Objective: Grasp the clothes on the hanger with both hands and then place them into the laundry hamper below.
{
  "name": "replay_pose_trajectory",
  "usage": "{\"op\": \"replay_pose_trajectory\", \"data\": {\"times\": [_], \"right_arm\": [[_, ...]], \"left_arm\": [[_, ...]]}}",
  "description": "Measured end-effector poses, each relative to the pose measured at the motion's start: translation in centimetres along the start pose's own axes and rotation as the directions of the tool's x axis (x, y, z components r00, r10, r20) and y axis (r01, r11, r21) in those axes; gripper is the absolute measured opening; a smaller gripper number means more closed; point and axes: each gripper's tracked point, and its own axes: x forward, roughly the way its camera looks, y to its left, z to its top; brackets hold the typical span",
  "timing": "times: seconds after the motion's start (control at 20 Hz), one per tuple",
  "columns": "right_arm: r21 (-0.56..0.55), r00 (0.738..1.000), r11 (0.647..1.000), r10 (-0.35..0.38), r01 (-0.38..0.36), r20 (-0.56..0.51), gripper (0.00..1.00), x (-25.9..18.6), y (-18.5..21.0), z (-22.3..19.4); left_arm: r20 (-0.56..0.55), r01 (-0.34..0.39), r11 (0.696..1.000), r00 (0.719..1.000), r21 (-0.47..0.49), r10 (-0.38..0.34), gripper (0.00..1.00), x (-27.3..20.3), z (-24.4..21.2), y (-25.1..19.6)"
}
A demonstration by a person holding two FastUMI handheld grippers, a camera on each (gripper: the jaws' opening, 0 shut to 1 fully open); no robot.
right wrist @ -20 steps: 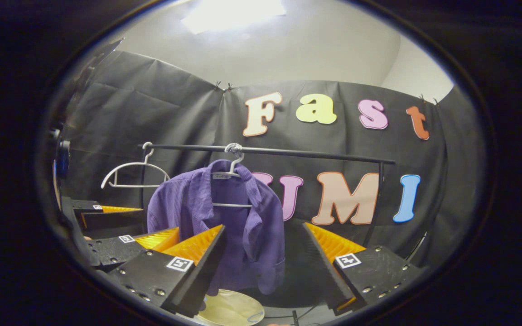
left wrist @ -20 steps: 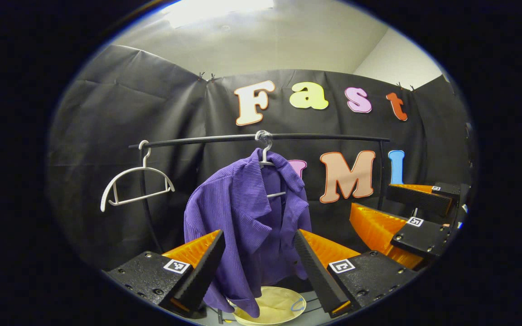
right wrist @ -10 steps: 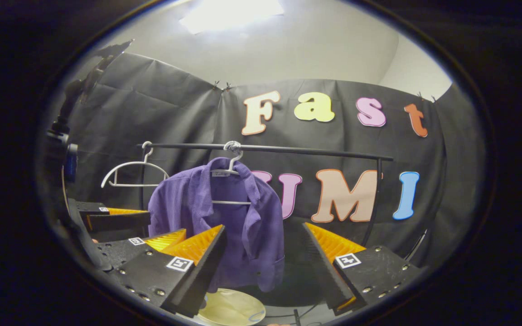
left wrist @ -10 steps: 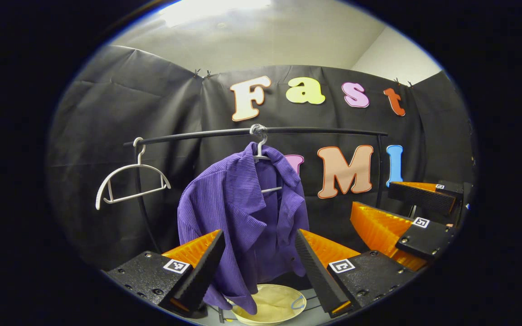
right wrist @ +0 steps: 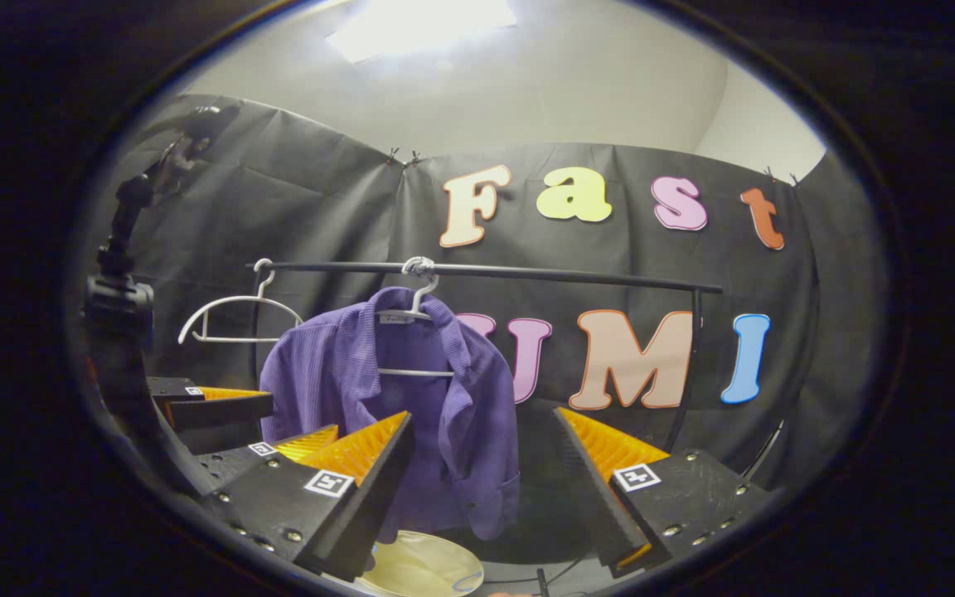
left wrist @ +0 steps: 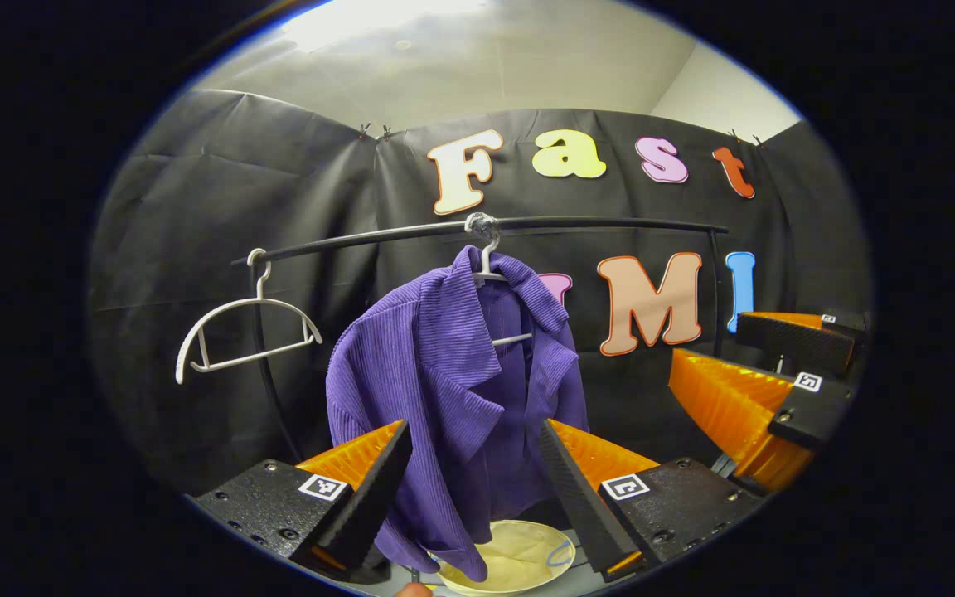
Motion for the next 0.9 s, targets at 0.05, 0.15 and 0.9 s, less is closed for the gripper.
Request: {"op": "replay_pose_trajectory", "data": {"times": [0.05,0.15,0.9], "right_arm": [[0.0,1.0,1.0,-0.002,0.002,0.0,0.94,0.0,-0.2,0.0],[-0.004,1.0,1.0,-0.006,0.006,0.003,0.94,0.3,-0.4,0.1],[-0.027,0.999,1.0,0.013,-0.012,0.046,0.96,3.1,-2.8,-0.3]], "left_arm": [[0.003,-0.01,1.0,1.0,0.004,0.01,0.95,0.3,0.0,0.1],[0.009,-0.026,1.0,1.0,0.01,0.026,0.95,0.6,-0.4,0.3],[0.007,-0.187,0.981,0.982,0.053,0.187,0.99,6.3,-2.6,2.8]]}}
